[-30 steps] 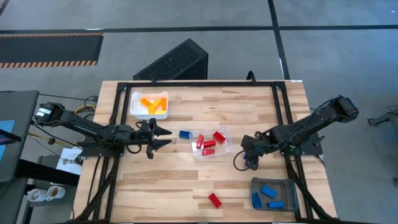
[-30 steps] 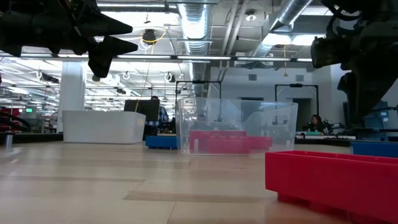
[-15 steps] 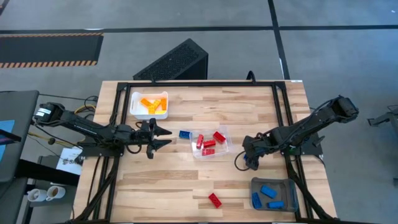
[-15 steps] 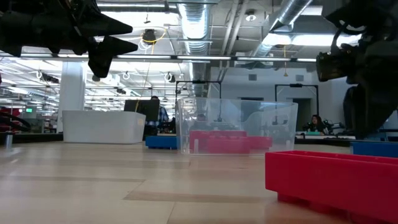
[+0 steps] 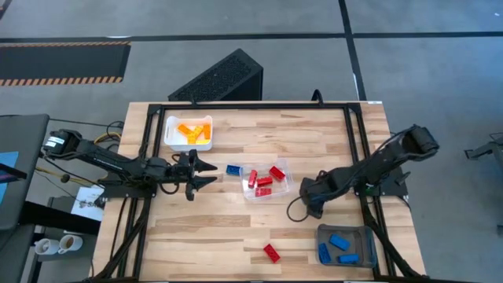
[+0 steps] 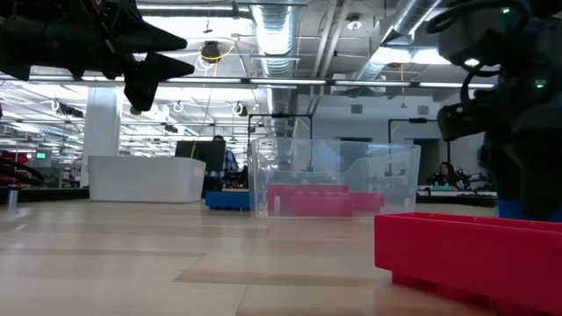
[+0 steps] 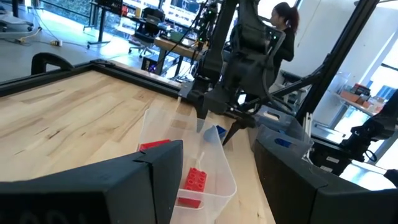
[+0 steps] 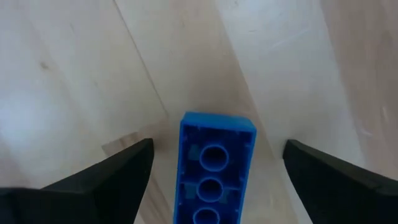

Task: Sort & place blocks by color
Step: Put the blue game piece into the black bin

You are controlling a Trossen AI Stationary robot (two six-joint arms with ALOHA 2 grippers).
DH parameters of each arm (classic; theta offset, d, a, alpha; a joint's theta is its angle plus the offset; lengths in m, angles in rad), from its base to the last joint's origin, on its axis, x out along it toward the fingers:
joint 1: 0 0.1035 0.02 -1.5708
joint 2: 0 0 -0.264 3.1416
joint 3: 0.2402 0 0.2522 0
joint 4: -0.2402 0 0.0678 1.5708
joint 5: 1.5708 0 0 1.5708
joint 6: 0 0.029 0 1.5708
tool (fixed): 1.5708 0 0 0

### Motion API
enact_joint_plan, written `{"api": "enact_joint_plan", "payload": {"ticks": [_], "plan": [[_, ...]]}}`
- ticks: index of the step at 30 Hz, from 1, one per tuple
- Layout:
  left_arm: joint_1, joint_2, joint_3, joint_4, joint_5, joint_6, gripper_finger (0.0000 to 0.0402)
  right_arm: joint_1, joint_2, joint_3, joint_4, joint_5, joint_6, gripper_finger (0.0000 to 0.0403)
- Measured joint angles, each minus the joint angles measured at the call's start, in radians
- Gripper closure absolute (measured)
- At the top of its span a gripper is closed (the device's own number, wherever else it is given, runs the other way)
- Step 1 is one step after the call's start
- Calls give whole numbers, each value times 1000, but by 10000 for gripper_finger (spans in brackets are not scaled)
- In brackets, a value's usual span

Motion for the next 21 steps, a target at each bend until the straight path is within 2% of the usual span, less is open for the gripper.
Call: {"api": "enact_joint_plan", "payload": {"ticks": [4,8,21], "plan": [[0,2,0,1,-1,0,220,-2,61,53,-69,-2,-18,22],[0,12,0,7,-1,0,220,-14,63,68,-87,-25,-31,43],[0,18,0,9,0,-8,220,-36,45,65,-76,-28,-42,170]]}}
